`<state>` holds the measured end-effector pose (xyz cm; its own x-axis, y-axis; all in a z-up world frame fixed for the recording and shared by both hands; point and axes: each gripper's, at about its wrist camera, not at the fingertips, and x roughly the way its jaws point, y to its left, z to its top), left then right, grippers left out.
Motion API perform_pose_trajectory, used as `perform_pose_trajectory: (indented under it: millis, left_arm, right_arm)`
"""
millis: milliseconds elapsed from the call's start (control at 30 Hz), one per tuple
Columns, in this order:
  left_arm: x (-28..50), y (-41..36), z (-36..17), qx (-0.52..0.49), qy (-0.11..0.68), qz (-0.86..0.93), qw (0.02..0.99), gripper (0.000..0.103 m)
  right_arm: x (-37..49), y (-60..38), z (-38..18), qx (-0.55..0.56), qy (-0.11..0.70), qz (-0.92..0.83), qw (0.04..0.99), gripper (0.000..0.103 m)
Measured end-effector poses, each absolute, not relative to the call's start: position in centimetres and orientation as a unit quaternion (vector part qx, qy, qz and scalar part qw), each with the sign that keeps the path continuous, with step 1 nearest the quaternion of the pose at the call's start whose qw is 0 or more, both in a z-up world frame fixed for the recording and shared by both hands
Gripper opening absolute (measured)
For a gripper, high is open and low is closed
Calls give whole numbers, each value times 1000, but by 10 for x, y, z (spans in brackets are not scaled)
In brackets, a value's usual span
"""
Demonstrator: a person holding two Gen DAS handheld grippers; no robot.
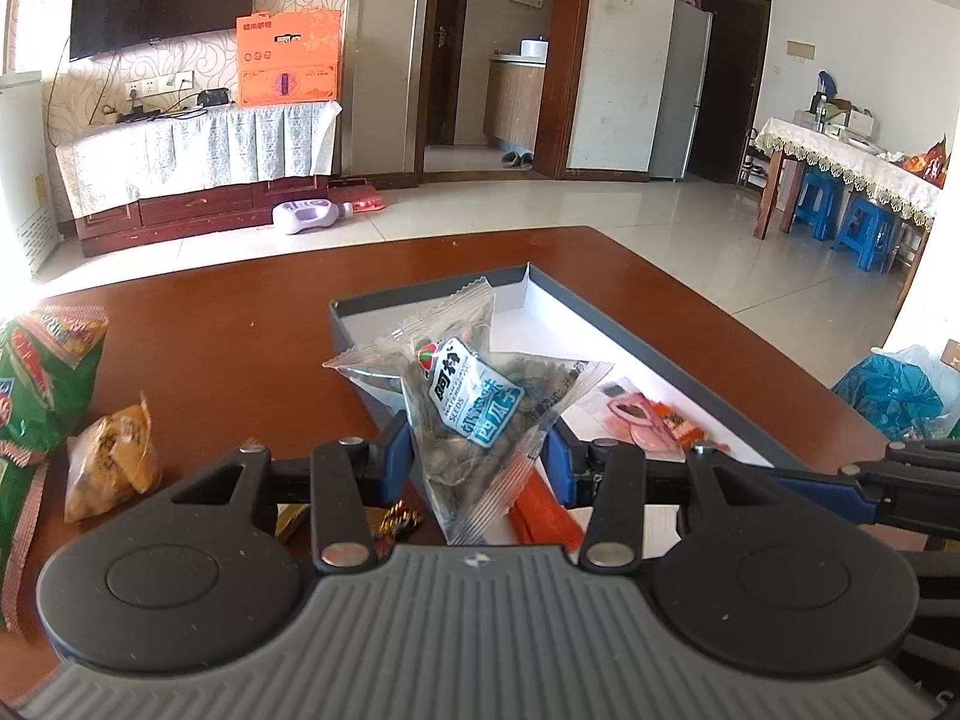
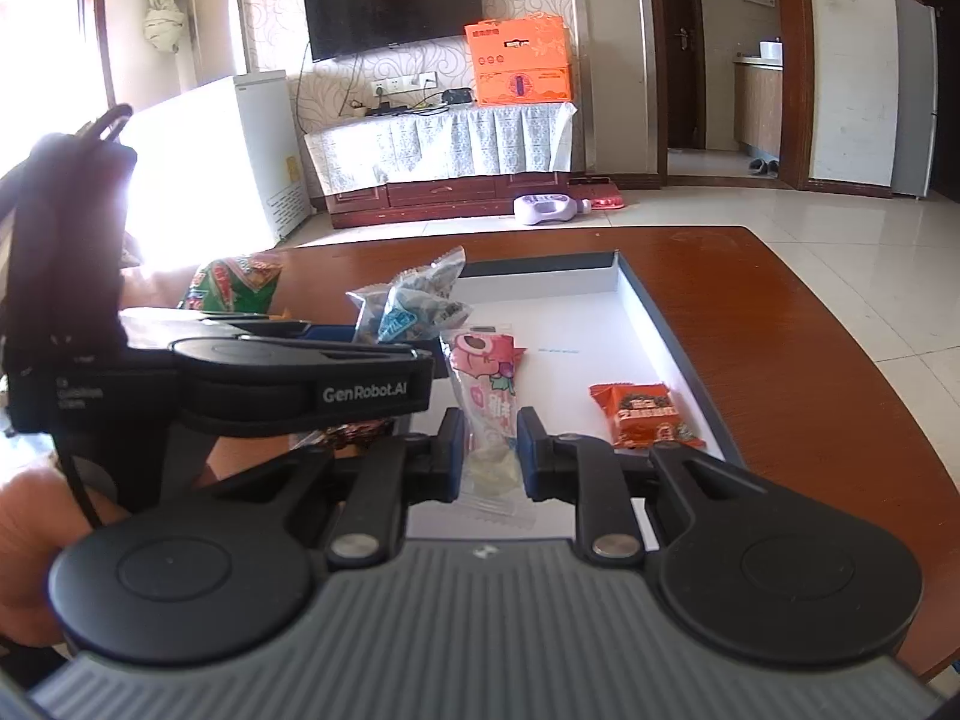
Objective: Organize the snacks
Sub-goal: 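Lift both held snacks and carry them over the white box, then lower the nut bag into the box and open the left tool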
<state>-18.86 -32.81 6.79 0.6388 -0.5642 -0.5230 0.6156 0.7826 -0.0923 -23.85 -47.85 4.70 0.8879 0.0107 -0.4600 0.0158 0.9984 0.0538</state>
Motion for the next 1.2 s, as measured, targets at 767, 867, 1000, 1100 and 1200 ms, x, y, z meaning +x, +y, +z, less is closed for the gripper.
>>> perform_pose_trajectory:
  millis: [767,867,1000,1100,1200]
  left_arm:
    - [-120,-411,51,62,291,-342,891,51]
    - [-109,-418,45,64,305,-338,888,51]
    - [-99,-427,35,66,323,-336,882,52]
    - [-93,-432,29,69,332,-340,877,52]
    - [-86,-434,32,72,329,-340,878,53]
  right_arm:
    - [-207,-499,25,24,295,-3,955,22]
    - [-205,-500,25,26,298,-1,954,22]
    - [-204,-498,23,23,301,1,953,22]
    - [-201,-498,23,21,304,1,953,22]
    - [-198,-498,22,21,305,0,952,22]
